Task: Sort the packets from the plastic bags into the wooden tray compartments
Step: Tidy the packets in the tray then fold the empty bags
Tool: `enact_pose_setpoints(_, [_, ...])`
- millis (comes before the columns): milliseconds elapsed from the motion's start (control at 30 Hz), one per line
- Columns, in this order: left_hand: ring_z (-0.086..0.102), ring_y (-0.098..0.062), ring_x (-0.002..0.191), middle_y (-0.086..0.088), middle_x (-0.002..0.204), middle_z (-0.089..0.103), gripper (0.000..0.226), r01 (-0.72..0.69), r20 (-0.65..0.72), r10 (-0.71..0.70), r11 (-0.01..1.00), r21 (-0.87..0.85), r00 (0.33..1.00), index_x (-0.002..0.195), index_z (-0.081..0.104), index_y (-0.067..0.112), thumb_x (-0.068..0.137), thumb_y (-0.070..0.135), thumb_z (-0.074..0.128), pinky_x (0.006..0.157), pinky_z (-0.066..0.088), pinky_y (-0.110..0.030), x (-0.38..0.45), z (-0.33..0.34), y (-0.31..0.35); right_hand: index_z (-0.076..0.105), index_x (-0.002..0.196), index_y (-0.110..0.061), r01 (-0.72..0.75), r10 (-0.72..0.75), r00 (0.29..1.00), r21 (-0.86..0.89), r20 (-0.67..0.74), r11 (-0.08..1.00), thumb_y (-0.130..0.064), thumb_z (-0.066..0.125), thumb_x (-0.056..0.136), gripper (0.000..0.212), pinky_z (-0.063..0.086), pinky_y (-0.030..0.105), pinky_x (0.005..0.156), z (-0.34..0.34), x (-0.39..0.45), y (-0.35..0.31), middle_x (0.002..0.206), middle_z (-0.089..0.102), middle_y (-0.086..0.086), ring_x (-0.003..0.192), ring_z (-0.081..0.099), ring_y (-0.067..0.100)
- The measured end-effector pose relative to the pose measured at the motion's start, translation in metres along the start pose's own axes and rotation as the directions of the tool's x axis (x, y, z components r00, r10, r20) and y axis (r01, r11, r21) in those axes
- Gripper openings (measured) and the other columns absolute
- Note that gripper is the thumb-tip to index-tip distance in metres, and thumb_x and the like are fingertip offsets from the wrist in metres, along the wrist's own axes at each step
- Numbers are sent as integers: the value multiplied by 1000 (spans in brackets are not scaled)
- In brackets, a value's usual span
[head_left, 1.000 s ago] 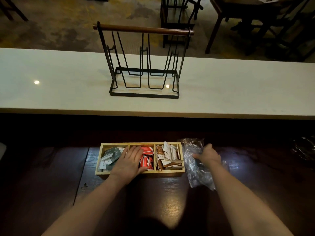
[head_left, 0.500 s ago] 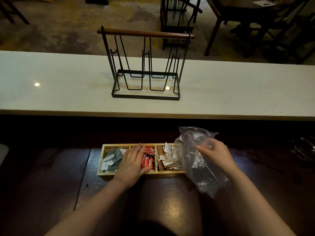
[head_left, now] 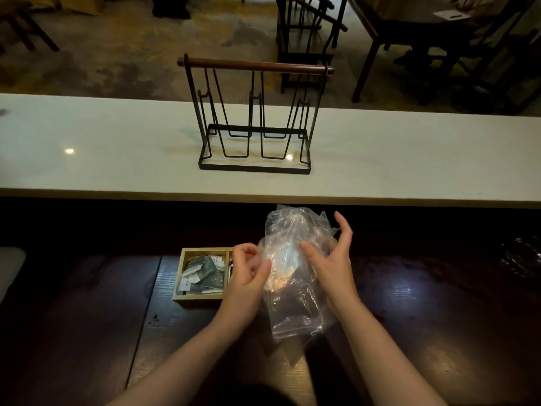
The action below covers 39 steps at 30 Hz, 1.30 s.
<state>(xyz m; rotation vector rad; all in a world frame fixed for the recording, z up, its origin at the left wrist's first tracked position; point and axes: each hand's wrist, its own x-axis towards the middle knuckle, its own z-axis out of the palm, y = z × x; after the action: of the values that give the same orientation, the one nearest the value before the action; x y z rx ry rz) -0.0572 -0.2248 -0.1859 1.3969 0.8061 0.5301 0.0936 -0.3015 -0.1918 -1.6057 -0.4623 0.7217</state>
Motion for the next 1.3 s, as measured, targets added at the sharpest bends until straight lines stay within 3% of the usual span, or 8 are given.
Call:
enact_pose_setpoints(133, [53, -15, 69, -3, 77, 55, 23, -6, -31, 7, 999, 43, 999, 84, 53, 11, 97, 28, 46, 66, 47, -30, 2, -8, 3, 43, 124, -50, 74, -72, 996, -28, 61, 997, -25, 66, 85, 52, 56, 36, 82, 6, -4, -2, 123, 57, -2, 105, 62, 17])
enact_pose_setpoints(333, [63, -8, 67, 8, 73, 65, 33, 78, -79, -94, 980, -182, 992, 75, 60, 21, 99, 29, 39, 56, 50, -24, 7, -25, 9, 68, 79, -30, 21, -28, 978, 36, 204, 999, -30, 71, 78, 4, 48, 29, 82, -3, 3, -7, 102, 65, -4, 100, 60, 16])
enact_pose_setpoints(500, [69, -18, 97, -3, 103, 74, 36, 141, -8, -146, 968, -209, 989, 105, 67, 16, 99, 34, 36, 82, 54, -35, 11, -32, 16, 73, 71, -25, -24, 63, 853, -82, 518, 996, -23, 80, 70, 7, 52, 24, 77, -12, 0, -13, 117, 59, -13, 91, 62, 9])
enact_pose_setpoints(767, [64, -16, 110, -1, 117, 68, 76, 51, 105, -36, 988, -144, 994, 117, 62, 25, 75, 79, 30, 84, 54, -29, 1, -19, 8, 61, 81, -30, 50, -48, 993, -14, 104, 999, -18, 74, 79, 18, 50, 30, 63, 12, -6, -6, 92, 63, -1, 71, 58, 11])
enact_pose_setpoints(867, [63, -18, 106, 0, 117, 61, 34, -75, 82, 74, 997, 8, 994, 112, 64, 30, 84, 49, 61, 87, 54, -33, -2, -13, 5, 55, 100, -39, 47, -47, 999, 24, -18, 999, -31, 73, 78, 30, 53, 38, 76, 19, -10, -3, 113, 61, 0, 92, 59, 18])
enact_pose_setpoints(1033, [63, -11, 91, 2, 94, 63, 23, -185, -89, 191, 980, 73, 978, 89, 73, 21, 95, 18, 50, 78, 52, -24, -5, -14, 4, 45, 126, -39, -55, 51, 998, 91, 39, 994, -48, 74, 67, 66, 55, 33, 85, 20, -12, -7, 126, 59, 3, 110, 62, 19])
enact_pose_setpoints(1200, [53, -2, 66, 8, 72, 56, 33, -177, -198, 200, 975, 132, 959, 66, 58, 30, 94, 33, 40, 62, 42, -16, -7, -18, 4, 67, 98, -16, -216, 164, 963, 250, 214, 944, -39, 69, 75, 32, 51, 41, 87, 18, -11, -8, 101, 68, 9, 94, 64, 27])
enact_pose_setpoints(1300, [58, -4, 73, 14, 80, 60, 19, -135, -189, 143, 989, 54, 972, 84, 60, 40, 93, 40, 43, 64, 46, -19, -9, -17, 4, 58, 85, -8, -173, 144, 981, 246, 131, 954, -35, 68, 83, 30, 45, 42, 74, 21, -12, -9, 85, 55, 14, 78, 51, 27])
